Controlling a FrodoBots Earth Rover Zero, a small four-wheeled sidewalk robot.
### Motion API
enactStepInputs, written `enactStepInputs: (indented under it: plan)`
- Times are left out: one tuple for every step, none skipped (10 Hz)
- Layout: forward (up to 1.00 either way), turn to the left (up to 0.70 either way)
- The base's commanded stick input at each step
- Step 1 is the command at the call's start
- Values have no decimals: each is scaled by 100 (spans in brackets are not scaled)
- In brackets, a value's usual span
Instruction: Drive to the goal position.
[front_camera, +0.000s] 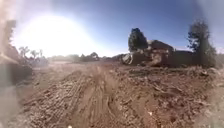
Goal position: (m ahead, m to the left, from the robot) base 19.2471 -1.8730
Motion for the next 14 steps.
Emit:
enactStepInputs:
  plan:
    - [50,0]
    - [50,0]
    - [50,0]
    - [50,0]
    - [50,0]
    - [50,0]
    - [50,0]
    - [50,0]
    - [50,0]
    - [50,0]
    - [50,29]
    - [50,41]
    - [50,19]
    - [50,0]
